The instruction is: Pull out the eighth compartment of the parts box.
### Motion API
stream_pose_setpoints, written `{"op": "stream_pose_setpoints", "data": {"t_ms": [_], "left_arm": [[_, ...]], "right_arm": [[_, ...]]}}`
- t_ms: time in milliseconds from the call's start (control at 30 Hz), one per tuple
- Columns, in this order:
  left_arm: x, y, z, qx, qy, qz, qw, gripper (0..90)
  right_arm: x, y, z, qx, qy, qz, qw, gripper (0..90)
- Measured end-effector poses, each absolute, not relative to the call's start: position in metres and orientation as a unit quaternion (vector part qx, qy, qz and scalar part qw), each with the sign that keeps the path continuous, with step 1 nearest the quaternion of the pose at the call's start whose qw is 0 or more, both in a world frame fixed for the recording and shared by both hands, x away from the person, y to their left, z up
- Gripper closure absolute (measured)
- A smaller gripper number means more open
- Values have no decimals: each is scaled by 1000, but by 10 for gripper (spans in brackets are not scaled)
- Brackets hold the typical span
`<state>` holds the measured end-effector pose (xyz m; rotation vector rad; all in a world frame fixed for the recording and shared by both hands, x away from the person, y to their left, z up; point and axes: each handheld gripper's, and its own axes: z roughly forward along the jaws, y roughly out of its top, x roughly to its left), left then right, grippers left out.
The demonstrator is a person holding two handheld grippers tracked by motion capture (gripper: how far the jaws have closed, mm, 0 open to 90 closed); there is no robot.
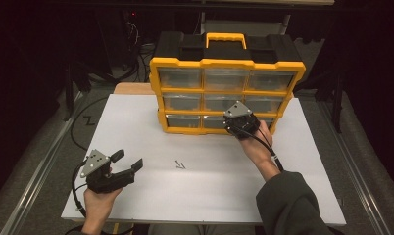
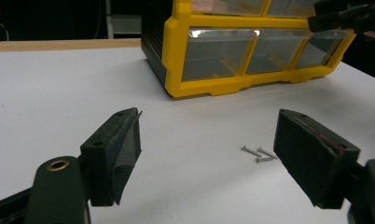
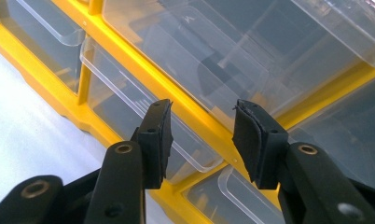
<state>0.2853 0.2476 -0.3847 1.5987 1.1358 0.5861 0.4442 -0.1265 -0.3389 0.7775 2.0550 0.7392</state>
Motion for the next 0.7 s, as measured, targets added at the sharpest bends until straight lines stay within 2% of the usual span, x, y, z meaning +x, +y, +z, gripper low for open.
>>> {"op": "stream_pose_setpoints", "data": {"t_ms": [700], "left_arm": [[284, 247, -385, 666, 476, 244, 521, 230]], "right_arm": [[441, -115, -345, 230, 834, 211, 454, 622]]}}
